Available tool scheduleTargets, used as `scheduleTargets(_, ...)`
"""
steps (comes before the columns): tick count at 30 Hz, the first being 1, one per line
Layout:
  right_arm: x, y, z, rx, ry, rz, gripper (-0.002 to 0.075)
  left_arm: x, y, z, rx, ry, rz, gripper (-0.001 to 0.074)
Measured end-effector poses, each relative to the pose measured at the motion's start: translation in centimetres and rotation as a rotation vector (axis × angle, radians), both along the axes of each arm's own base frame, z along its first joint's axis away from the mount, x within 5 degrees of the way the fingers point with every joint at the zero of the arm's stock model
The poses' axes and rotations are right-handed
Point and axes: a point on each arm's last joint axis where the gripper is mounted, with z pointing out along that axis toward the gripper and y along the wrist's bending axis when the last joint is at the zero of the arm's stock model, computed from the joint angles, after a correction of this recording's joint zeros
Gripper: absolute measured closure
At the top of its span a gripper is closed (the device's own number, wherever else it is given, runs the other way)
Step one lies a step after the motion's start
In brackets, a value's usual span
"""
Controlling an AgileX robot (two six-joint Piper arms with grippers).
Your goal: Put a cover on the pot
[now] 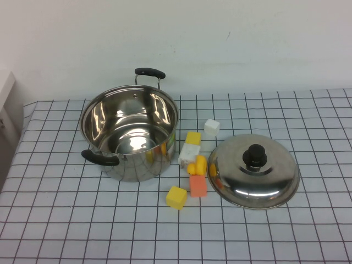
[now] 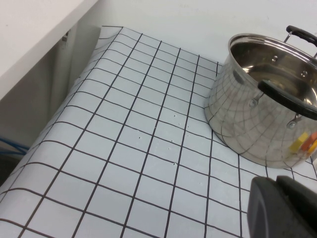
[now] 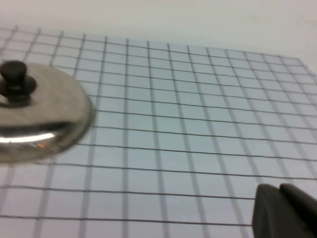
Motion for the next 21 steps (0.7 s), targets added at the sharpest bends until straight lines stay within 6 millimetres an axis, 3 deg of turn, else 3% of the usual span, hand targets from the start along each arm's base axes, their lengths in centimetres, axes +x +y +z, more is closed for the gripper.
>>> scheduleTargets(6, 0.1, 1.2, 0.1, 0.328, -0.037, 0.027, 0.0728, 0.0, 0.0, 0.0, 0.0, 0.0, 0.0, 0.0738)
scheduleTargets(12, 0.3, 2.9, 0.9, 0.889, -0.098, 0.064, 0.0728, 0.0, 0.0, 0.0, 0.0, 0.0, 0.0, 0.0738)
scheduleTargets(16, 0.3, 3.0, 1.3, 1.002, -0.129, 0.063, 0.0728, 0.0, 0.0, 0.0, 0.0, 0.0, 0.0, 0.0738)
scheduleTargets(21, 0.4, 2.9, 1.5, 0.941, -0.159, 0.074, 0.0728, 0.0, 0.0, 0.0, 0.0, 0.0, 0.0, 0.0738)
